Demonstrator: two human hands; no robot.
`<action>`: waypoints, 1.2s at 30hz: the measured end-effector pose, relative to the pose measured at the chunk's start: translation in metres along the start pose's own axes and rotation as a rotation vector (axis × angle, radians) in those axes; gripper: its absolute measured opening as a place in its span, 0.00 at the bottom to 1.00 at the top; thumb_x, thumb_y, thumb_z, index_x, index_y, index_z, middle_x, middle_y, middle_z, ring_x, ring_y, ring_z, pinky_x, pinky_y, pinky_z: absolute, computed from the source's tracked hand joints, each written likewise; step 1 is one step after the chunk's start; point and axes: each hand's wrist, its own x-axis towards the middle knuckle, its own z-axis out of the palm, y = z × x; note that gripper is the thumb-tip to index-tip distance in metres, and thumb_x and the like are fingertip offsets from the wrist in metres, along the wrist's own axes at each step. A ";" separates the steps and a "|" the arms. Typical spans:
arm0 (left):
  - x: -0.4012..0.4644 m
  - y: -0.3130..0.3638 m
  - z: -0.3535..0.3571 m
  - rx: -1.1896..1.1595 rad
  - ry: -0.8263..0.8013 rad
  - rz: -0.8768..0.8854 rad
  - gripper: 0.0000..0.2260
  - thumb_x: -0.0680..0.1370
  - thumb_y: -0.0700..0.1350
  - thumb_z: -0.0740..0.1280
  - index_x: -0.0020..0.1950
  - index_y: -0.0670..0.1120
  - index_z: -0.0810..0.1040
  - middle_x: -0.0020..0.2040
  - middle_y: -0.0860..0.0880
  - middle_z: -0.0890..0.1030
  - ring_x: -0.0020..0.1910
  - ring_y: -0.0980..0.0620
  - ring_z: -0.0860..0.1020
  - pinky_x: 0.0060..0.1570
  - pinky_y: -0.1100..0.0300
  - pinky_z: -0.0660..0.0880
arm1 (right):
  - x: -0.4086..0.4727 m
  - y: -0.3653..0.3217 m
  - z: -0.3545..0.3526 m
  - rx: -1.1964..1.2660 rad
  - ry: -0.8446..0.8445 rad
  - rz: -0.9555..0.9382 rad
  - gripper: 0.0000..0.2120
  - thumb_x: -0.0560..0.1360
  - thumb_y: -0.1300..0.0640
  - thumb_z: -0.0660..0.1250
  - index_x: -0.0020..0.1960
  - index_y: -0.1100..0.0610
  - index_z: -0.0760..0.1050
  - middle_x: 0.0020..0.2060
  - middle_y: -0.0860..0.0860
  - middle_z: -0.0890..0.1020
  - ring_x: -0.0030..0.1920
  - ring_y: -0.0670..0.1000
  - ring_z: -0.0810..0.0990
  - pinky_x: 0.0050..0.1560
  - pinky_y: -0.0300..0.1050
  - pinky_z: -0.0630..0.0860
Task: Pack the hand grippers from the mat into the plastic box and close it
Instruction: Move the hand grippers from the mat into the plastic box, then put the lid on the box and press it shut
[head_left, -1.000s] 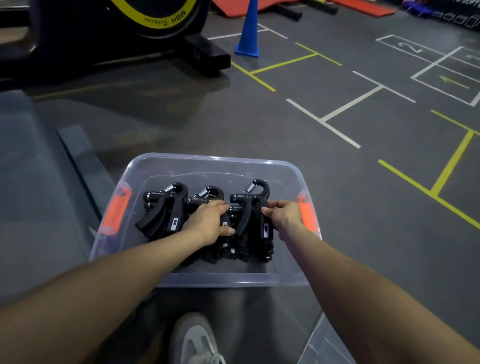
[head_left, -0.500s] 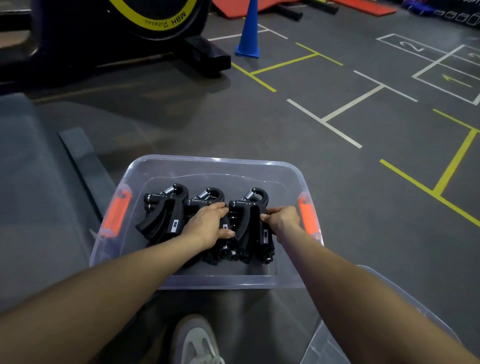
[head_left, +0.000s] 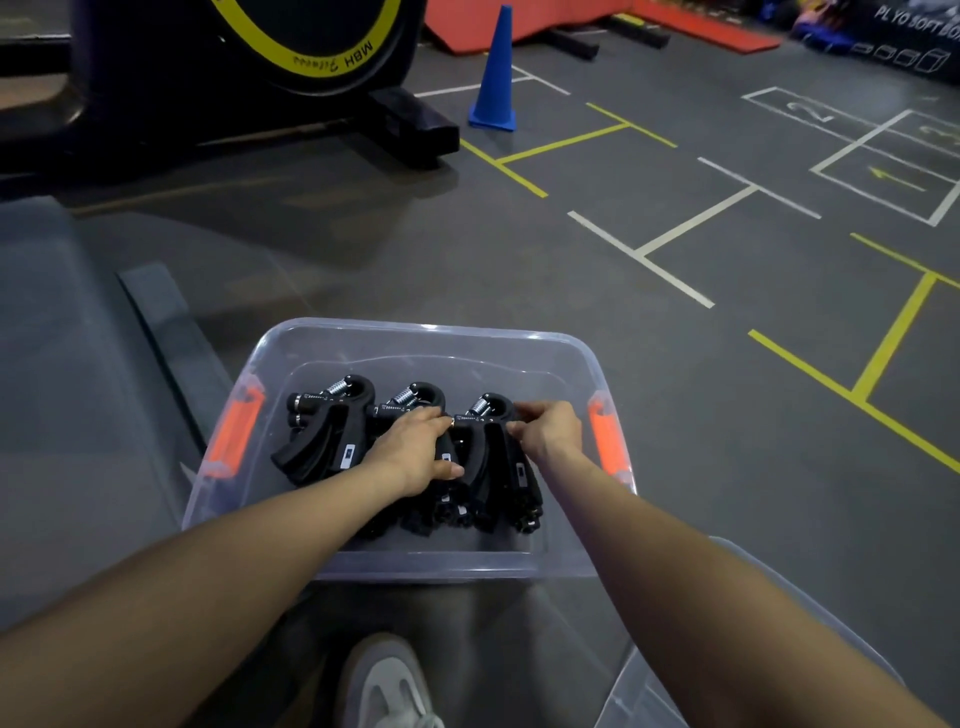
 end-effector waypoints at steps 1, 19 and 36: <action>-0.002 0.004 -0.006 0.009 0.009 -0.002 0.32 0.74 0.51 0.69 0.75 0.46 0.60 0.77 0.49 0.57 0.76 0.49 0.56 0.75 0.56 0.56 | -0.002 -0.006 -0.002 0.030 -0.005 -0.027 0.15 0.71 0.68 0.70 0.57 0.61 0.79 0.53 0.55 0.83 0.51 0.52 0.80 0.61 0.46 0.76; -0.107 0.212 -0.064 -0.065 0.146 0.293 0.24 0.74 0.46 0.70 0.68 0.43 0.70 0.66 0.42 0.72 0.63 0.45 0.74 0.64 0.56 0.70 | -0.124 -0.049 -0.238 0.001 0.065 -0.187 0.25 0.69 0.61 0.74 0.64 0.64 0.72 0.61 0.61 0.77 0.50 0.53 0.74 0.51 0.45 0.71; -0.053 0.281 0.202 0.225 -0.476 0.499 0.27 0.75 0.46 0.68 0.72 0.46 0.64 0.71 0.46 0.66 0.68 0.47 0.69 0.67 0.57 0.67 | -0.106 0.278 -0.306 0.093 0.325 0.526 0.21 0.72 0.63 0.71 0.63 0.65 0.72 0.55 0.59 0.78 0.55 0.55 0.77 0.62 0.46 0.72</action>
